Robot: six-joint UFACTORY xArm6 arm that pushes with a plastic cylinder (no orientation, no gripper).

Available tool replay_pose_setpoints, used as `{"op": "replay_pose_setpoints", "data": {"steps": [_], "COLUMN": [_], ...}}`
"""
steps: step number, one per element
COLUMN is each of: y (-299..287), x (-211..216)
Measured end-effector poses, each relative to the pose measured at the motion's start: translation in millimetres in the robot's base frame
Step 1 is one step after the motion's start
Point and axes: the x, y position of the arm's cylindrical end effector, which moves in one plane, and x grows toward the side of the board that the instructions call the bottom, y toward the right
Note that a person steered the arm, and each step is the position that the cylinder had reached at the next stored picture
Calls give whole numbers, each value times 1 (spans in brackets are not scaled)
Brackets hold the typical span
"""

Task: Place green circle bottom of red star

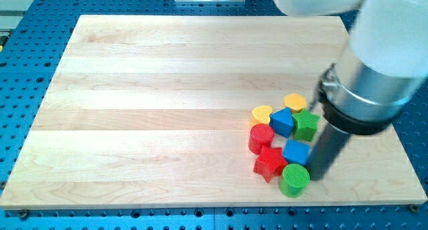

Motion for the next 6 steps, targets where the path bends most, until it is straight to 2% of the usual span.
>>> {"op": "replay_pose_setpoints", "data": {"steps": [1,2,3,4,5,6], "y": [-32,5,48,15,-54,-67], "x": [-30,-15,20,44,22,-10]}}
